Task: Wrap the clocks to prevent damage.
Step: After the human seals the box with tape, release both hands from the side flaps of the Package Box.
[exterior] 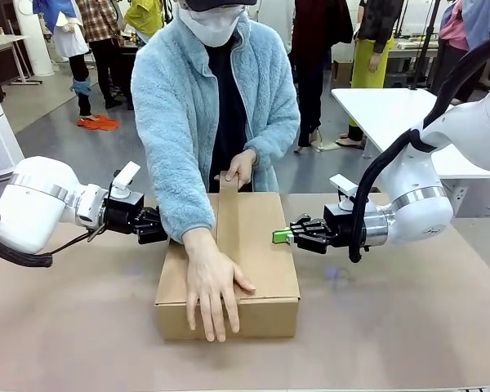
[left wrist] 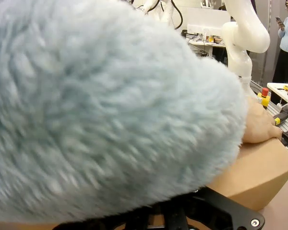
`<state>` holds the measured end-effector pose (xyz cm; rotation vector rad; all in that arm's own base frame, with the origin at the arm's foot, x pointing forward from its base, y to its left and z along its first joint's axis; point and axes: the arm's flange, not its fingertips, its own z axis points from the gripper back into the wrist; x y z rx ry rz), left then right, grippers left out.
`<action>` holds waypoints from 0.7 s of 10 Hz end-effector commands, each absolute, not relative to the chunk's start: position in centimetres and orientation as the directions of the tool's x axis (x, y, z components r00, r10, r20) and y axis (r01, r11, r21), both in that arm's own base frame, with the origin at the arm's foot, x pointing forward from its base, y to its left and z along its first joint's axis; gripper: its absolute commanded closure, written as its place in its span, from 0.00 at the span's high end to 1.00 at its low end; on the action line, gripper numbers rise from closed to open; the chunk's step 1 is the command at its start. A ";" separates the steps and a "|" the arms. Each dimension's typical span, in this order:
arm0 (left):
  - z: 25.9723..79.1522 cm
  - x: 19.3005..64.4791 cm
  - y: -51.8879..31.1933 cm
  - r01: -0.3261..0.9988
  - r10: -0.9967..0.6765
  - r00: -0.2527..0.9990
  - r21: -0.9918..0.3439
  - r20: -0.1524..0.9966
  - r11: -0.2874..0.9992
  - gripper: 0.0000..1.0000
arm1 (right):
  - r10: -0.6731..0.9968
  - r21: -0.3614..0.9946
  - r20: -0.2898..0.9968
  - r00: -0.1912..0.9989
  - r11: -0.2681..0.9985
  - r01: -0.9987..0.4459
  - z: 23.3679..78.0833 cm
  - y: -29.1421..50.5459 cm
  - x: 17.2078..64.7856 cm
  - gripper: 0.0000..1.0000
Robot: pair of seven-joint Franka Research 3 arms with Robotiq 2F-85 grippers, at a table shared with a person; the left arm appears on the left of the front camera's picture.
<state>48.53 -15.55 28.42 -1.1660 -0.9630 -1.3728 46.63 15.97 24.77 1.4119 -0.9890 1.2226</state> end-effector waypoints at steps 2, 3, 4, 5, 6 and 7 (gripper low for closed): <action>28.3 48.6 -15.9 0.992 -0.209 0.024 -0.049 0.978 -0.117 0.00 | 0.026 0.162 0.987 0.160 -0.170 -0.972 24.7 16.1 46.6 0.01; 28.3 48.6 -15.9 0.992 -0.209 0.024 -0.049 0.978 -0.117 0.00 | 0.026 0.162 0.987 0.160 -0.170 -0.972 24.7 16.1 46.6 0.01; 28.3 48.6 -15.9 0.992 -0.209 0.024 -0.049 0.978 -0.117 0.00 | 0.026 0.162 0.987 0.160 -0.170 -0.972 24.7 16.1 46.6 0.01; 28.3 48.6 -15.9 0.992 -0.209 0.024 -0.049 0.978 -0.117 0.00 | 0.026 0.162 0.987 0.160 -0.170 -0.972 24.7 16.1 46.6 0.01; 28.3 48.6 -15.9 0.992 -0.209 0.024 -0.049 0.978 -0.117 0.00 | 0.026 0.162 0.987 0.160 -0.170 -0.972 24.7 16.1 46.6 0.01; 28.3 48.6 -15.9 0.992 -0.209 0.024 -0.049 0.978 -0.117 0.00 | 0.026 0.162 0.987 0.160 -0.170 -0.972 24.7 16.1 46.6 0.01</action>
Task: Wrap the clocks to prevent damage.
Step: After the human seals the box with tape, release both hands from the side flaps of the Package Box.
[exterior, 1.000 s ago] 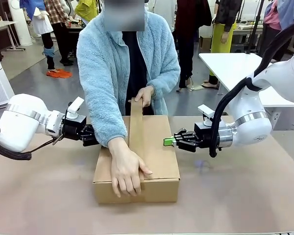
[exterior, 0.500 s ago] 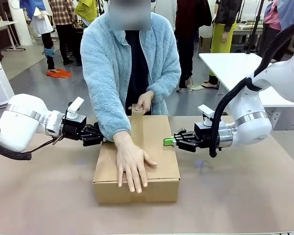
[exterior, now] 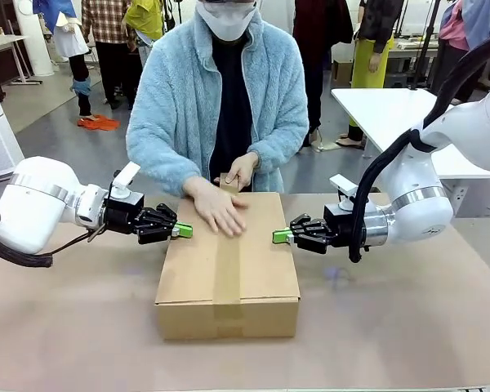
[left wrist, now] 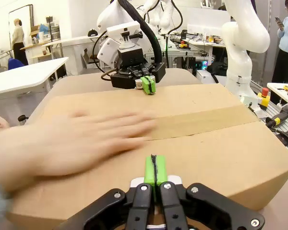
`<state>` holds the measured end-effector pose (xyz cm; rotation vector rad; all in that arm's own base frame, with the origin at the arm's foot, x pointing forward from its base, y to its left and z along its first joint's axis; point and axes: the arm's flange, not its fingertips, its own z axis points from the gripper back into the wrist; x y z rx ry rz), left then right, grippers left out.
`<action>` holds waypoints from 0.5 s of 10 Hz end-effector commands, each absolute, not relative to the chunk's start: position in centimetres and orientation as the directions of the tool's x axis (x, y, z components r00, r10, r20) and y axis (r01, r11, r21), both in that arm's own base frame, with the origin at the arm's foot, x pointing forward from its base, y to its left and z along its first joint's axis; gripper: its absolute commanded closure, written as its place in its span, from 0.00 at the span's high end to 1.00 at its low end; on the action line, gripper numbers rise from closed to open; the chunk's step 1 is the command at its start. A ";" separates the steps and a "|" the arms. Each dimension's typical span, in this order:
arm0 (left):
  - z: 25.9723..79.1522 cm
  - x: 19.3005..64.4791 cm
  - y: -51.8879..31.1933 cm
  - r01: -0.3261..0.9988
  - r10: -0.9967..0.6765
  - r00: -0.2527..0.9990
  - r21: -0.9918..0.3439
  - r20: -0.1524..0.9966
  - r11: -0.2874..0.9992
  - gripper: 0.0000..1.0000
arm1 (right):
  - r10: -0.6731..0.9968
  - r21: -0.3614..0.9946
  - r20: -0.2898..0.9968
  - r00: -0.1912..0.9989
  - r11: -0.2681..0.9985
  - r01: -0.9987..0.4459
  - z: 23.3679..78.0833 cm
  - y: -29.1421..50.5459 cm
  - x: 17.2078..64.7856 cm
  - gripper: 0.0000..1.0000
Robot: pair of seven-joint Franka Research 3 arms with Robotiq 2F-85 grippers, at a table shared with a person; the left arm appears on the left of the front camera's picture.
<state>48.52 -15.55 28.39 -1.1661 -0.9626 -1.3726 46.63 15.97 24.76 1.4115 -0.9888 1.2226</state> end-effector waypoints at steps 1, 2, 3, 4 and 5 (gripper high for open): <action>28.3 48.6 -15.9 0.992 -0.209 0.024 -0.049 0.978 -0.117 0.00 | 0.026 0.162 0.987 0.160 -0.170 -0.972 24.7 16.1 46.6 0.01; 28.3 48.6 -15.9 0.992 -0.209 0.024 -0.049 0.978 -0.117 0.00 | 0.026 0.162 0.987 0.160 -0.170 -0.972 24.7 16.1 46.6 0.01; 28.3 48.6 -15.9 0.992 -0.209 0.024 -0.049 0.978 -0.117 0.00 | 0.026 0.162 0.987 0.160 -0.170 -0.972 24.7 16.1 46.6 0.01; 28.3 48.6 -15.9 0.992 -0.209 0.024 -0.049 0.978 -0.117 0.00 | 0.026 0.162 0.987 0.160 -0.170 -0.972 24.7 16.1 46.6 0.01; 28.3 48.6 -15.9 0.992 -0.209 0.024 -0.049 0.978 -0.117 0.00 | 0.026 0.162 0.987 0.160 -0.170 -0.972 24.7 16.1 46.6 0.01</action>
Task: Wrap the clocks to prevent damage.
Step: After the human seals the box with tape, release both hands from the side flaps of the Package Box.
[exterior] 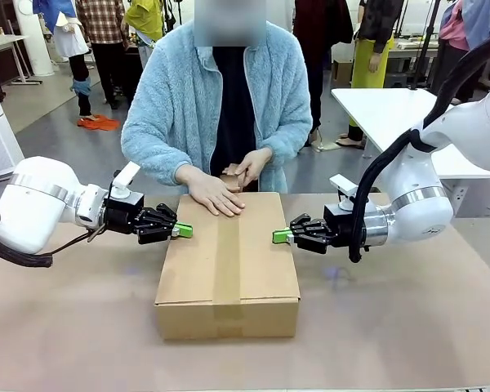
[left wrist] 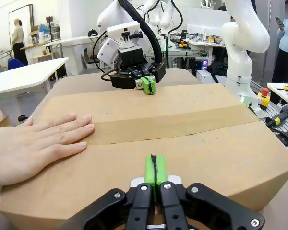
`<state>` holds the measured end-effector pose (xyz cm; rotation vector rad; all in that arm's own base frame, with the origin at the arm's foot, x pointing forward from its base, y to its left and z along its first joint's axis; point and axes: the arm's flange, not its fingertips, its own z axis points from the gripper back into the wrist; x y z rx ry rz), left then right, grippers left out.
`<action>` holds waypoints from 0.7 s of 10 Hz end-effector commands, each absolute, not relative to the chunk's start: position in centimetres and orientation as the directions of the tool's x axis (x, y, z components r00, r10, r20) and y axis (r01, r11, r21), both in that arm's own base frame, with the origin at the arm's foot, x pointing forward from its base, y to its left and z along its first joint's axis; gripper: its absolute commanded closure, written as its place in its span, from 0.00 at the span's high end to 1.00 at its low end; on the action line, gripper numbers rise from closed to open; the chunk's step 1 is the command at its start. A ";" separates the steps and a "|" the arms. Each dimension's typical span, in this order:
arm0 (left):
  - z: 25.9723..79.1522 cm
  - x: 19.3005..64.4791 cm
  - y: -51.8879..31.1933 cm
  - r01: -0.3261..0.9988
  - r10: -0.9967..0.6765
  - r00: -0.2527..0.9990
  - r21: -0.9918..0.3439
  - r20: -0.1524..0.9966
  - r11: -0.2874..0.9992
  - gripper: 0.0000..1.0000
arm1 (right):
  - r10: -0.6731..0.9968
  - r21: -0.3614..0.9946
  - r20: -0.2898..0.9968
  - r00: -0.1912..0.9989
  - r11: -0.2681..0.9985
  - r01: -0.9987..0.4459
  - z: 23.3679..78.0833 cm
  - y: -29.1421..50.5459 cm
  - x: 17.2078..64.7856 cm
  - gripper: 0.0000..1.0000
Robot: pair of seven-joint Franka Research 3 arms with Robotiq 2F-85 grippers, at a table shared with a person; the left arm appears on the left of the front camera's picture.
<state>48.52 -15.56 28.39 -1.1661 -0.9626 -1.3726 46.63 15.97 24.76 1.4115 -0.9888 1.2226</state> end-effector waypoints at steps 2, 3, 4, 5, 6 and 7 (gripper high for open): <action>28.3 48.6 -15.9 0.992 -0.209 0.024 -0.049 0.978 -0.117 0.00 | 0.026 0.162 0.987 0.160 -0.170 -0.972 24.7 16.1 46.6 0.01; 28.3 48.6 -15.9 0.992 -0.209 0.024 -0.049 0.978 -0.117 0.00 | 0.026 0.162 0.987 0.160 -0.170 -0.972 24.7 16.1 46.6 0.01; 28.3 48.6 -15.9 0.992 -0.209 0.024 -0.049 0.978 -0.117 0.00 | 0.026 0.162 0.987 0.160 -0.170 -0.972 24.7 16.1 46.6 0.01; 28.3 48.6 -15.9 0.992 -0.209 0.024 -0.049 0.978 -0.117 0.00 | 0.026 0.162 0.987 0.160 -0.170 -0.972 24.7 16.1 46.6 0.01; 28.3 48.6 -15.9 0.992 -0.209 0.024 -0.049 0.978 -0.117 0.00 | 0.026 0.162 0.987 0.160 -0.170 -0.972 24.7 16.1 46.6 0.01; 28.3 48.6 -15.9 0.992 -0.209 0.024 -0.049 0.978 -0.117 0.00 | 0.026 0.162 0.987 0.160 -0.170 -0.972 24.7 16.1 46.6 0.01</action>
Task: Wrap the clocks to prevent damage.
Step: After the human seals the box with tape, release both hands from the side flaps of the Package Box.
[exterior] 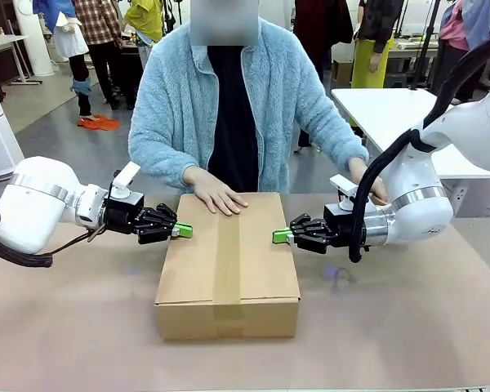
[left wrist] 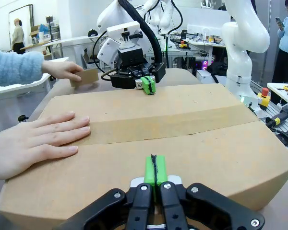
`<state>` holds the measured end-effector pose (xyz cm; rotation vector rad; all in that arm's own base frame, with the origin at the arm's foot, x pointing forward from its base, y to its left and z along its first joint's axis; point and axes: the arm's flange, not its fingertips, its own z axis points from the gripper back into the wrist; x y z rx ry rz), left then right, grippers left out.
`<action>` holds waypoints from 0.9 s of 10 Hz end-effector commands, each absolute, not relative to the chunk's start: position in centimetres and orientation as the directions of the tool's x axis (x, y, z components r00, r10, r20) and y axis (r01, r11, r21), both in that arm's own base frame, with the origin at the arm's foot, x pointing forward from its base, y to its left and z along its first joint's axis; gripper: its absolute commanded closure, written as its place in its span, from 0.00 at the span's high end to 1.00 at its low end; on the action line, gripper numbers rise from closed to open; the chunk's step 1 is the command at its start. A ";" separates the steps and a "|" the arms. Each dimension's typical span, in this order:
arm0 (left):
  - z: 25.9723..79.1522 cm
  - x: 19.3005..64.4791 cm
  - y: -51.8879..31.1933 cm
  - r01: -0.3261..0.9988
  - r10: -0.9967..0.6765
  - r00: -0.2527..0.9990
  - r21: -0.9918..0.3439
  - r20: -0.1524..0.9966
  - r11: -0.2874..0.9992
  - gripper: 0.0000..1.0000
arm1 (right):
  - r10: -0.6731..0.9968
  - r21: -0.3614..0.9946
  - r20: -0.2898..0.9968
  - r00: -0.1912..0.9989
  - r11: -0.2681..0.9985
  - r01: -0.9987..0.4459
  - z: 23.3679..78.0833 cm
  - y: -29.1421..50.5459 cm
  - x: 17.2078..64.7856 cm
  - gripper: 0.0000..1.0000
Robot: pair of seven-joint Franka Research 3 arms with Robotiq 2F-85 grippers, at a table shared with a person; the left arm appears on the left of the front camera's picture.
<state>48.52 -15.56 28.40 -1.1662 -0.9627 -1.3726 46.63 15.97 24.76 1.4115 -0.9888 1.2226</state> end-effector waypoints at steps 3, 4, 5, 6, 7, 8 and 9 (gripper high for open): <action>28.3 48.6 -15.9 0.992 -0.209 0.024 -0.049 0.978 -0.117 0.00 | 0.026 0.162 0.987 0.160 -0.170 -0.972 24.7 16.1 46.6 0.01; 28.3 48.6 -15.9 0.992 -0.209 0.024 -0.049 0.978 -0.117 0.00 | 0.026 0.162 0.987 0.160 -0.170 -0.972 24.7 16.1 46.6 0.01; 28.3 48.6 -15.9 0.992 -0.209 0.024 -0.049 0.978 -0.117 0.00 | 0.026 0.162 0.987 0.160 -0.170 -0.972 24.7 16.1 46.6 0.01; 28.3 48.6 -15.9 0.992 -0.209 0.024 -0.049 0.978 -0.117 0.00 | 0.026 0.162 0.987 0.160 -0.170 -0.972 24.7 16.1 46.6 0.01; 28.3 48.6 -15.9 0.992 -0.209 0.024 -0.049 0.978 -0.117 0.00 | 0.026 0.162 0.987 0.160 -0.170 -0.972 24.7 16.1 46.6 0.01; 28.3 48.6 -15.9 0.992 -0.209 0.024 -0.049 0.978 -0.117 0.00 | 0.026 0.162 0.987 0.160 -0.170 -0.972 24.7 16.1 46.6 0.01; 28.3 48.6 -15.9 0.992 -0.209 0.024 -0.049 0.978 -0.117 0.00 | 0.026 0.162 0.987 0.160 -0.170 -0.972 24.7 16.1 46.6 0.01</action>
